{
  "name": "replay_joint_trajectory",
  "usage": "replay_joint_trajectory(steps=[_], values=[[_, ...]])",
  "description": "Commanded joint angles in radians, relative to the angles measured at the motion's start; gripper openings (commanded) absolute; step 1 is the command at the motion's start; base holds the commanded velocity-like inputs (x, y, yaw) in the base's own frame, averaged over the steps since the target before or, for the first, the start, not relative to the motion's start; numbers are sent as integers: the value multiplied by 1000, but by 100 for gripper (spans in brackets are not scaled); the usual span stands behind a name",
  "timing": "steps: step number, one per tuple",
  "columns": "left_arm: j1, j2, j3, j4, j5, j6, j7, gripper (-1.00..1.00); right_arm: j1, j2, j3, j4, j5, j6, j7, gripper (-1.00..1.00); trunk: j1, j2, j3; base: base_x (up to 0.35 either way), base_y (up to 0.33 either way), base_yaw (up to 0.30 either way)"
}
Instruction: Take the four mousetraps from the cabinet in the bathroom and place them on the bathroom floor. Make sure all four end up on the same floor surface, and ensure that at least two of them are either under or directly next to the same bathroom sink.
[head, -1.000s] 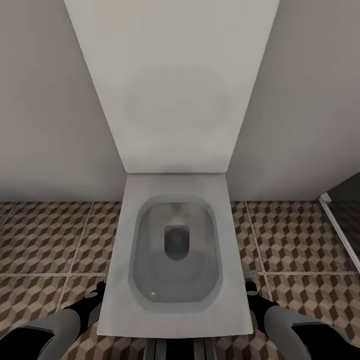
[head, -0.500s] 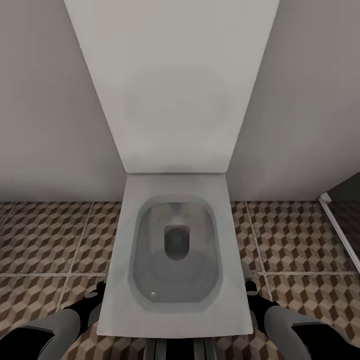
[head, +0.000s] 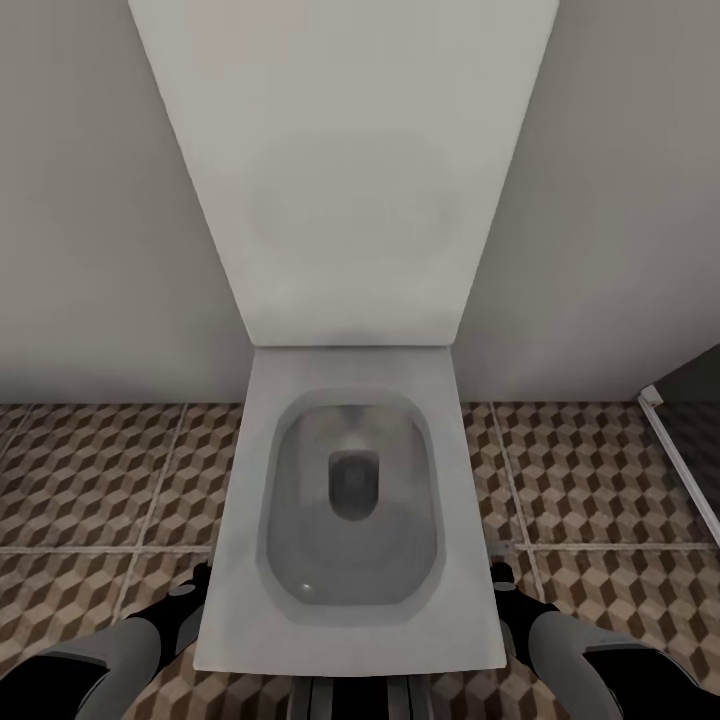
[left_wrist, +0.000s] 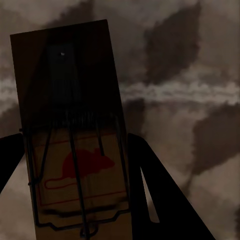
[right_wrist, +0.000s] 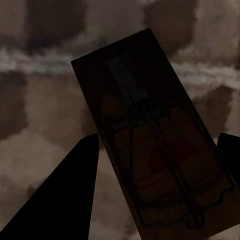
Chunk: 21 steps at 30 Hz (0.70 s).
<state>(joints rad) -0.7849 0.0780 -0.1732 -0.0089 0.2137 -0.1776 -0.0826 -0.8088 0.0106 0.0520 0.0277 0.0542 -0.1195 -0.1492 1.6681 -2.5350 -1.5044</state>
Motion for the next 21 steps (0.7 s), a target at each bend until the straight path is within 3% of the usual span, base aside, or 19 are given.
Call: replay_joint_trajectory(steps=[1, 21], values=[[-1, 0, -8, 1, 7, -3, -3, -100, -1, 0, 5, 3, 6, -3, -6, -100, 0, 0, -1, 0, 0, 0], [-1, 2, -8, 1, 8, -1, -3, -100, -1, 1, 5, 3, 6, -4, -6, -100, 0, 0, -1, 0, 0, 0]])
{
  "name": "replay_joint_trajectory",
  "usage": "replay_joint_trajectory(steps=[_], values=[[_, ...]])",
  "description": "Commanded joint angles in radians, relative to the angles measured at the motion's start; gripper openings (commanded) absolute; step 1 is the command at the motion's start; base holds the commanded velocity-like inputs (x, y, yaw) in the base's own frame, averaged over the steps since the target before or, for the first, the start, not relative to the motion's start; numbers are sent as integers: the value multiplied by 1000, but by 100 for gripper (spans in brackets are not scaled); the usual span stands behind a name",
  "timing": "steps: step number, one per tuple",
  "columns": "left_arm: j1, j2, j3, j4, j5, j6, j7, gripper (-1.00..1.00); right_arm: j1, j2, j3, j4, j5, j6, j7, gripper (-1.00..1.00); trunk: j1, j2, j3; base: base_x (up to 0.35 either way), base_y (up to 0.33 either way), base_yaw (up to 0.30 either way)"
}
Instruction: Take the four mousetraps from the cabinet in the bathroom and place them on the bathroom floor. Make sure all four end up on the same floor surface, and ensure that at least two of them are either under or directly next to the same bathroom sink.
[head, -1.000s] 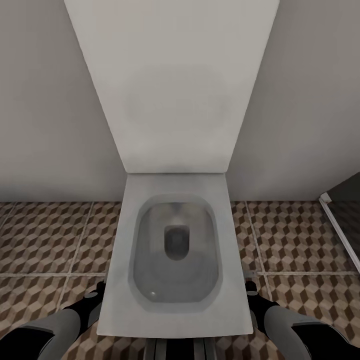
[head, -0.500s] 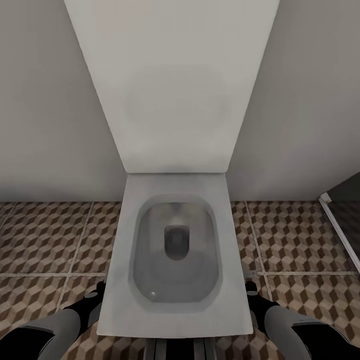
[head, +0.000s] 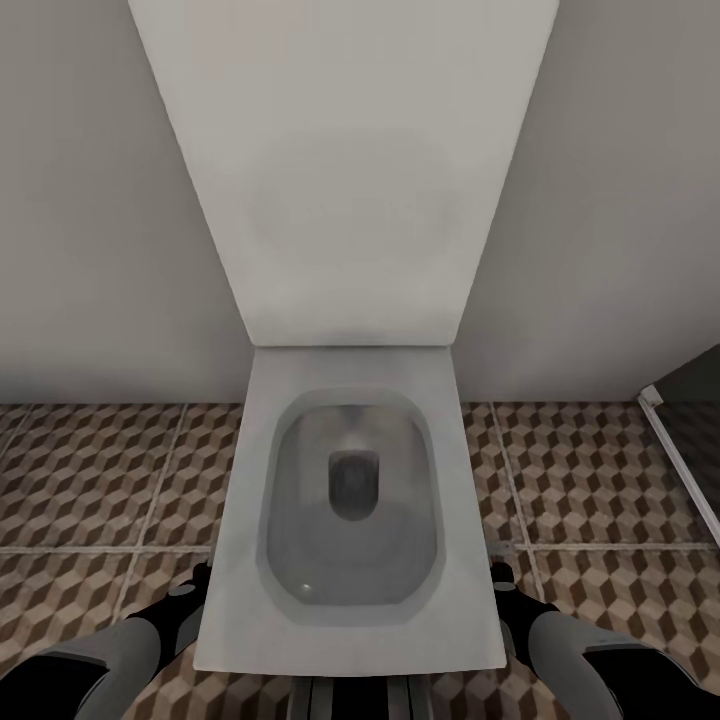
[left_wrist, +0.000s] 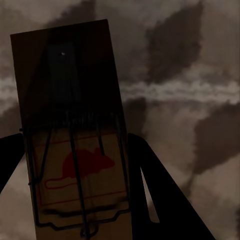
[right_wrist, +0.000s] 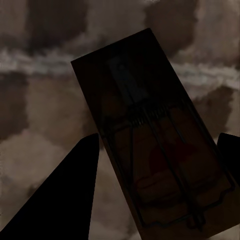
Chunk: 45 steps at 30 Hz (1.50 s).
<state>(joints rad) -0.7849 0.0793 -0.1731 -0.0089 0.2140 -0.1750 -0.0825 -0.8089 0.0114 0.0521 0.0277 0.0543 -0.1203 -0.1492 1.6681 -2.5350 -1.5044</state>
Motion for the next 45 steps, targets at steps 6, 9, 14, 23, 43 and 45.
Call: replay_joint_trajectory(steps=[6, 9, 14, 23, 43, 45], values=[[-1, 0, -8, 1, 8, -3, -3, -100, -1, 0, 5, 3, 6, -4, -6, -100, 0, 0, -1, 0, 0, 0], [-1, 0, -8, 1, 8, -3, -3, -100, -1, 0, 5, 3, 6, -4, -6, -100, 0, 0, -1, 0, 0, 0], [-1, 0, -8, 1, 7, -3, -3, -100, -1, 0, 5, 3, 6, -4, -6, -100, 0, 0, -1, 0, 0, 0], [-1, 0, -8, 1, 8, -3, -3, -100, -1, -1, 5, 3, 6, -4, -6, -100, 0, 0, -1, 0, 0, 0], [-1, 0, -8, 1, 7, -4, -3, -100, -1, -1, 5, 3, 6, -4, -6, 100, 0, 0, -1, 0, 0, 0], [-1, 0, -8, 1, 7, -4, -3, -100, -1, -1, 5, 3, 6, -4, -6, 100, 0, 0, -1, 0, 0, 0]])
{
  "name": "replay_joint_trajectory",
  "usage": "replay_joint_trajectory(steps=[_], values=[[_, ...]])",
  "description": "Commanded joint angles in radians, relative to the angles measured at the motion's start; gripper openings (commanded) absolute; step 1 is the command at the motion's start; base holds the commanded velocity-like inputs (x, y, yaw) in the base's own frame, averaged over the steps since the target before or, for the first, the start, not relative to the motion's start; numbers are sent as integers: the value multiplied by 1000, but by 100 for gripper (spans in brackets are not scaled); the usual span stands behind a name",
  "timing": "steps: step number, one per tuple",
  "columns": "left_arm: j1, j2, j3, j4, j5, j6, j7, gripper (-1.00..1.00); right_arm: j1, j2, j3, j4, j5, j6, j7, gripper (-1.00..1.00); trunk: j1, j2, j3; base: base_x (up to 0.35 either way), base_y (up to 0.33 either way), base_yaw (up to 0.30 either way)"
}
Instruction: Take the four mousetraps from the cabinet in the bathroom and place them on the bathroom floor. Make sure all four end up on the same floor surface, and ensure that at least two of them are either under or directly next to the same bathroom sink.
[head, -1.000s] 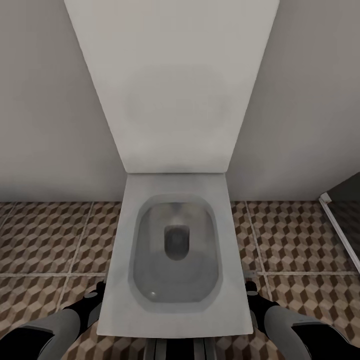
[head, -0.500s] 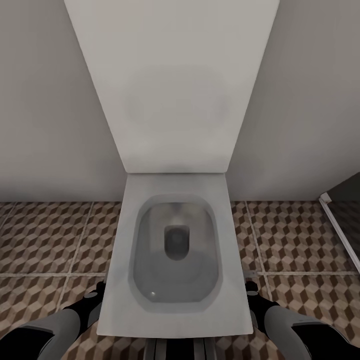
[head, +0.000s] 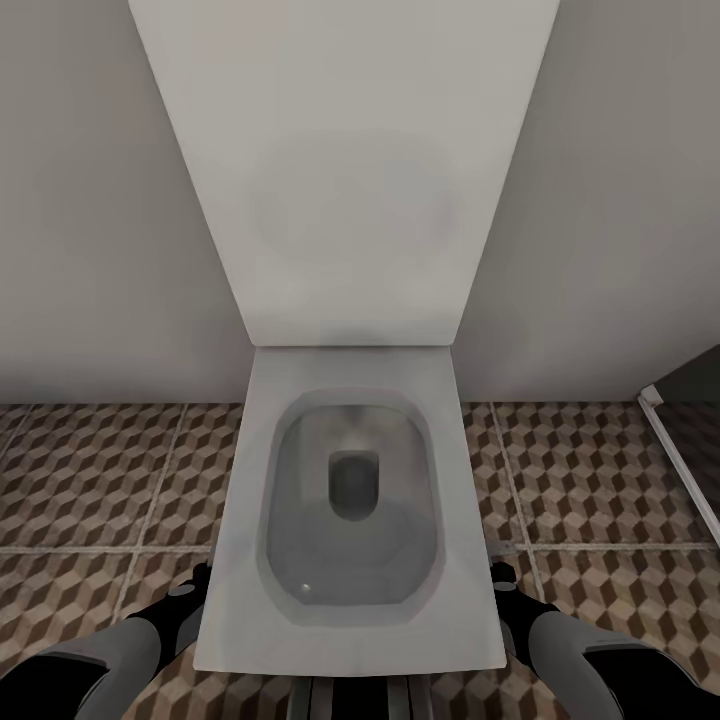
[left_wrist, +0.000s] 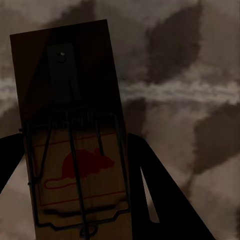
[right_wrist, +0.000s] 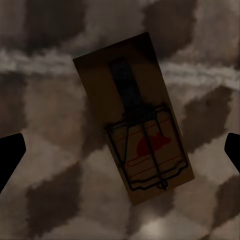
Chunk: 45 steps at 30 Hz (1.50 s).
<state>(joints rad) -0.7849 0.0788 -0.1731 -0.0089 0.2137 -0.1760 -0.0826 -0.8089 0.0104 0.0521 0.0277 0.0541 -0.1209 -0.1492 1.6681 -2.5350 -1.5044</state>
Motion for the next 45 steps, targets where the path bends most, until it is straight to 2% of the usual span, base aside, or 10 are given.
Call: replay_joint_trajectory(steps=[1, 20, 21, 45], values=[[-1, 0, -8, 1, 7, -3, -3, -100, -1, 0, 5, 3, 6, -3, -6, 100, 0, 0, -1, 0, 0, 0], [-1, 1, -8, 1, 7, -3, -3, -100, -1, 0, 5, 3, 6, -3, -6, 100, 0, 0, -1, 0, 0, 0], [-1, 1, -8, 1, 7, -3, -3, 100, -1, 0, 5, 3, 6, -3, -6, 100, 0, 0, -1, 0, 0, 0], [-1, 1, -8, 2, 9, -2, -3, 100, -1, 2, 5, 3, 6, -3, -6, 100, 0, 0, -1, 0, 0, 0]])
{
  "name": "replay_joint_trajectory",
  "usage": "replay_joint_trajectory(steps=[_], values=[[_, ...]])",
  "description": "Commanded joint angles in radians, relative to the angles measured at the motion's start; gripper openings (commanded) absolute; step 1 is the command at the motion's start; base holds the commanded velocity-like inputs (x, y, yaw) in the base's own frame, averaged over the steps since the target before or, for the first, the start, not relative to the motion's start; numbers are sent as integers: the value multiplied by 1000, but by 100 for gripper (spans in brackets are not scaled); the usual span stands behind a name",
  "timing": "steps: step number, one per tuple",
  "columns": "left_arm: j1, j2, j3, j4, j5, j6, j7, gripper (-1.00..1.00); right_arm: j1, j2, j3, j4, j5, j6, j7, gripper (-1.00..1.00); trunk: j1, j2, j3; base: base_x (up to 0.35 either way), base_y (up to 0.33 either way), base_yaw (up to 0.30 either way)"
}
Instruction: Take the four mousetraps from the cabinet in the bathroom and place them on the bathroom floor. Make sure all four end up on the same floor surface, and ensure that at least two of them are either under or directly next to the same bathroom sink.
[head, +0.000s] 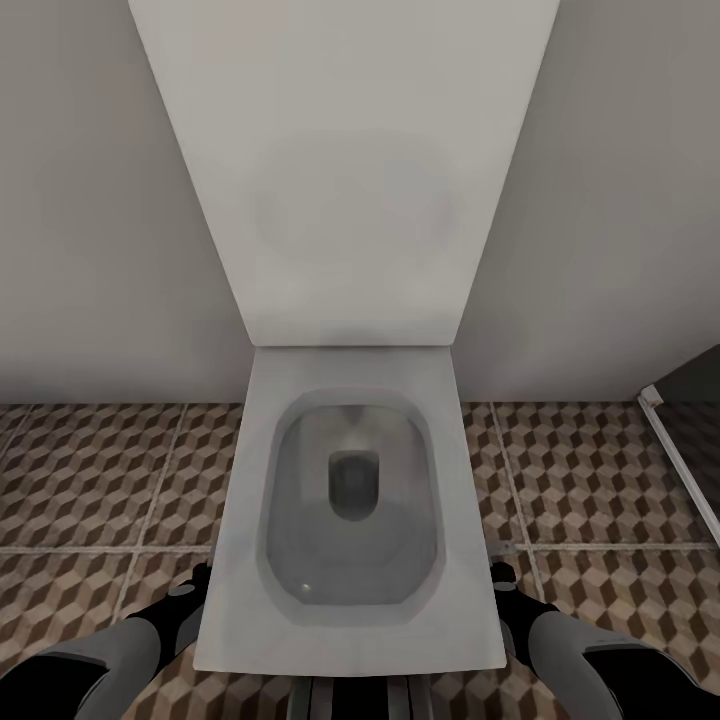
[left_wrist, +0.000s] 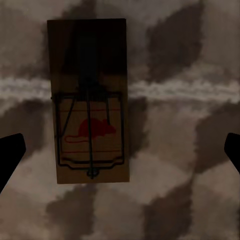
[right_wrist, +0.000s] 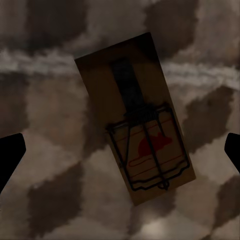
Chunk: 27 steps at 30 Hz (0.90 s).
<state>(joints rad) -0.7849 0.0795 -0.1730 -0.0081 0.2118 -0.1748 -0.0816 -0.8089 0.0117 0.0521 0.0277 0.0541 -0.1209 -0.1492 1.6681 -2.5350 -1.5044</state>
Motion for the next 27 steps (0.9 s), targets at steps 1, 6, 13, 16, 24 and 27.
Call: replay_joint_trajectory(steps=[1, 6, 13, 16, 24, 27], values=[[-1, 0, -8, 1, 11, -3, -4, 100, -1, 0, 5, 3, 6, -3, -6, 100, 0, 0, -1, 0, 0, 0], [-1, 0, -8, 1, 11, -3, -4, 100, -1, 0, 5, 3, 6, -3, -6, 100, 0, 0, -1, 0, 0, 0], [-1, 0, -8, 2, 11, -4, -4, 100, -1, 0, 5, 3, 6, -3, -6, 100, 0, 0, -1, 0, 0, 0], [-1, 0, -8, 2, 11, -4, -4, 100, -1, 0, 5, 3, 6, -3, -6, 100, 0, 0, -1, 0, 0, 0], [-1, 0, -8, 2, 11, -4, -4, 100, -1, 0, 5, 3, 6, -3, -6, 100, 0, 0, -1, -5, 0, 0], [-1, 0, -8, 2, 11, -2, -4, 100, -1, 0, 5, 3, 6, -3, -6, 100, 0, 0, -1, -110, 0, 0]])
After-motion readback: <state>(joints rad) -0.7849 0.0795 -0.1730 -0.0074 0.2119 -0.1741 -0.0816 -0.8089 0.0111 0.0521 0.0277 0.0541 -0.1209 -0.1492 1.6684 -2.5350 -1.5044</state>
